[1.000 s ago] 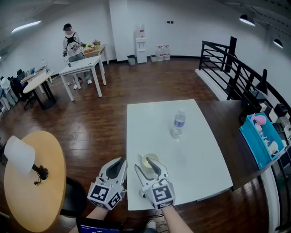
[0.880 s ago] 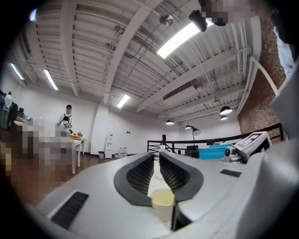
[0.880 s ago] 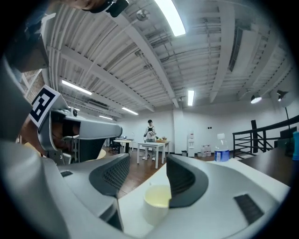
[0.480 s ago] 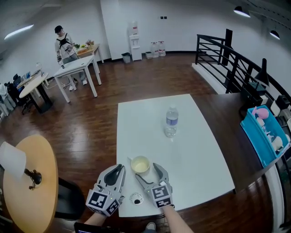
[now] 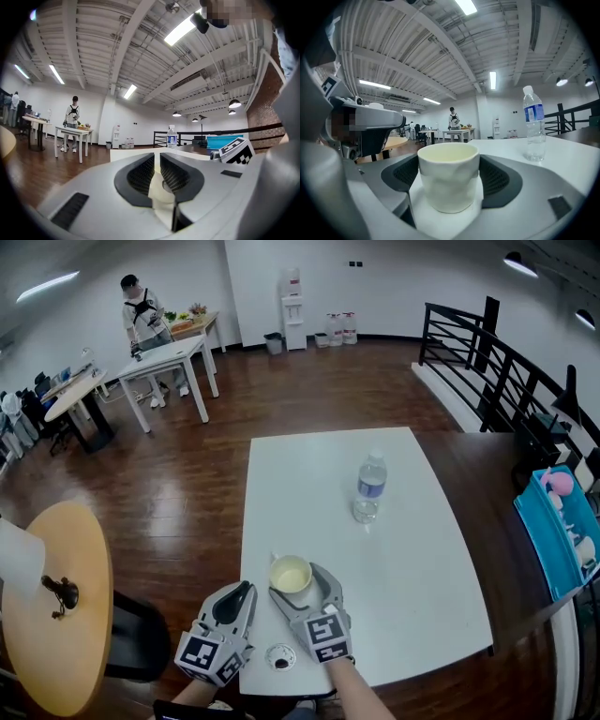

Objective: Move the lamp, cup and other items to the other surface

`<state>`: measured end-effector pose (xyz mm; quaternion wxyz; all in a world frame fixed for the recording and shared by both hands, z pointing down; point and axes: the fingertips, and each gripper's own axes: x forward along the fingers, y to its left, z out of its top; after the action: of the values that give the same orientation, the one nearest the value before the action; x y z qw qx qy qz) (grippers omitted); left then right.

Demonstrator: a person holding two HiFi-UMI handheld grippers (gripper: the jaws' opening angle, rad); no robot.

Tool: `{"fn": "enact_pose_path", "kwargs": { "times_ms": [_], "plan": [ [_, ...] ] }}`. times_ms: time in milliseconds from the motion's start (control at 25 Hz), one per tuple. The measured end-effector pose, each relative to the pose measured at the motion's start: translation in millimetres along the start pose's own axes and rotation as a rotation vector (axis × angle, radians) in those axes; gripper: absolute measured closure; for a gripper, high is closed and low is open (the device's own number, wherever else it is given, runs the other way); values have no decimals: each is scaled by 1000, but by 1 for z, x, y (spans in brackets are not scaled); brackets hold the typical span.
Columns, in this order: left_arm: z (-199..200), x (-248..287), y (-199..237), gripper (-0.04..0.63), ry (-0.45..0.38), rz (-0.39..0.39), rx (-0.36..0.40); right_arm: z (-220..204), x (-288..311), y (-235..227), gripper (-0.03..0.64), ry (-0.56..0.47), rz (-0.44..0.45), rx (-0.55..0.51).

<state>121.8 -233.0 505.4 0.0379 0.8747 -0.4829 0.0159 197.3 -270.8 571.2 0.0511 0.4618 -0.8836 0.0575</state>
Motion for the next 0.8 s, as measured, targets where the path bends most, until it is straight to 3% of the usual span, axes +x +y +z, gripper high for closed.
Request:
{"fn": "enact_pose_path", "kwargs": {
  "times_ms": [120, 320, 520, 600, 800],
  "plan": [
    [0, 1, 7, 548, -11, 14, -5, -1, -1, -2, 199, 4, -15, 4],
    [-4, 0, 16, 548, 4, 37, -33, -10, 4, -5, 112, 69, -54, 53],
    [-5, 1, 19, 548, 2, 41, -64, -16, 17, -3, 115, 130, -31, 41],
    [-4, 1, 20, 548, -2, 45, -64, -15, 18, -2, 190, 128, -19, 25],
    [-6, -5, 26, 548, 0, 61, -60, -8, 12, 0, 195, 81, -24, -3]
  ]
}}
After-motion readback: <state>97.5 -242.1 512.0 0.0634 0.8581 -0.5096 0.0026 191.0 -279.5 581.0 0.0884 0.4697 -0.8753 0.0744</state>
